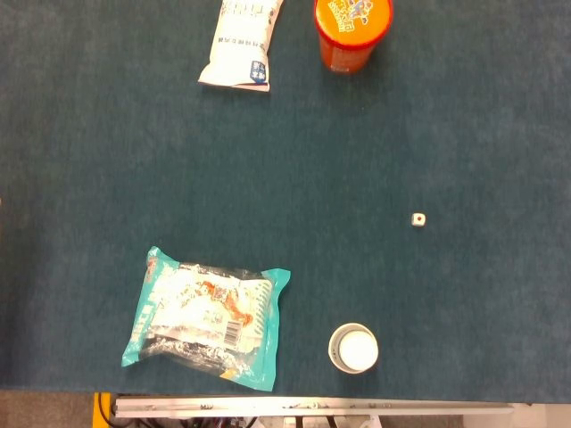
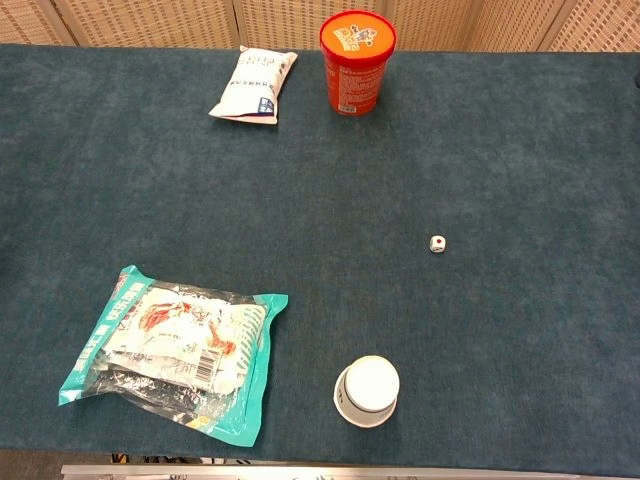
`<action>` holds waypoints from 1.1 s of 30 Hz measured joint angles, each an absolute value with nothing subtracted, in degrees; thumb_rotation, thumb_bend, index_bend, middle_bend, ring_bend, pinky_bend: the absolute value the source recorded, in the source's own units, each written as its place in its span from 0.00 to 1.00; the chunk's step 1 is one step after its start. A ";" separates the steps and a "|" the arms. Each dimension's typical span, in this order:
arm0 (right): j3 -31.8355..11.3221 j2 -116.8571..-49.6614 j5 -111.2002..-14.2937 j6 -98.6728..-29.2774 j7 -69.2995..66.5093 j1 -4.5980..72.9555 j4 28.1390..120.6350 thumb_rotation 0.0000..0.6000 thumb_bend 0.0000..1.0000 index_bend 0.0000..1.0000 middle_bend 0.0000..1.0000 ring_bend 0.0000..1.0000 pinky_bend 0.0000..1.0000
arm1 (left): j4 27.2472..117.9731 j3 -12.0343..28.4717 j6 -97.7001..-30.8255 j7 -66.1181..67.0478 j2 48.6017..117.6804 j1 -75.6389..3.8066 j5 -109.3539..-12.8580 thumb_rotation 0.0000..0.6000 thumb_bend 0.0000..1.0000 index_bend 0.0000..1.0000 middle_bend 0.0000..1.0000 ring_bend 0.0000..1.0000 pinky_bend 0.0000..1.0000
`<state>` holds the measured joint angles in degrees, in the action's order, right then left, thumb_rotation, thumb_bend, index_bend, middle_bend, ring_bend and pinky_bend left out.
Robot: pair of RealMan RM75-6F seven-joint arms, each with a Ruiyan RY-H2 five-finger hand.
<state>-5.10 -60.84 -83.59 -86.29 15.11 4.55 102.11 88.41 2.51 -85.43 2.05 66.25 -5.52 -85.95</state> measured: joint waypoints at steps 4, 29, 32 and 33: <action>-5.20 -60.43 -84.13 -85.71 15.75 5.14 102.57 1.00 0.03 0.00 0.43 0.47 0.64 | 88.54 2.52 -85.41 2.19 66.19 -5.51 -85.89 1.00 0.46 0.45 0.53 0.35 0.44; -8.25 -58.36 -74.44 -54.14 30.00 27.00 108.81 1.00 0.74 0.21 0.62 0.61 0.73 | 86.43 1.78 -85.33 0.13 66.20 -5.00 -86.21 1.00 0.46 0.45 0.53 0.35 0.44; -8.49 -59.01 -71.86 -50.33 31.81 30.31 108.50 1.00 0.80 0.21 0.63 0.65 0.83 | 86.00 1.57 -85.24 -0.06 66.23 -4.93 -86.36 1.00 0.46 0.45 0.53 0.35 0.44; -8.53 -59.19 -71.05 -49.20 32.29 31.28 108.41 1.00 0.81 0.21 0.63 0.66 0.84 | 85.93 1.51 -85.25 -0.11 66.24 -4.89 -86.41 1.00 0.46 0.45 0.53 0.35 0.44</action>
<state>-8.53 -59.19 -71.05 -49.20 32.29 31.28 108.41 85.93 1.51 -85.25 -0.11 66.24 -4.89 -86.41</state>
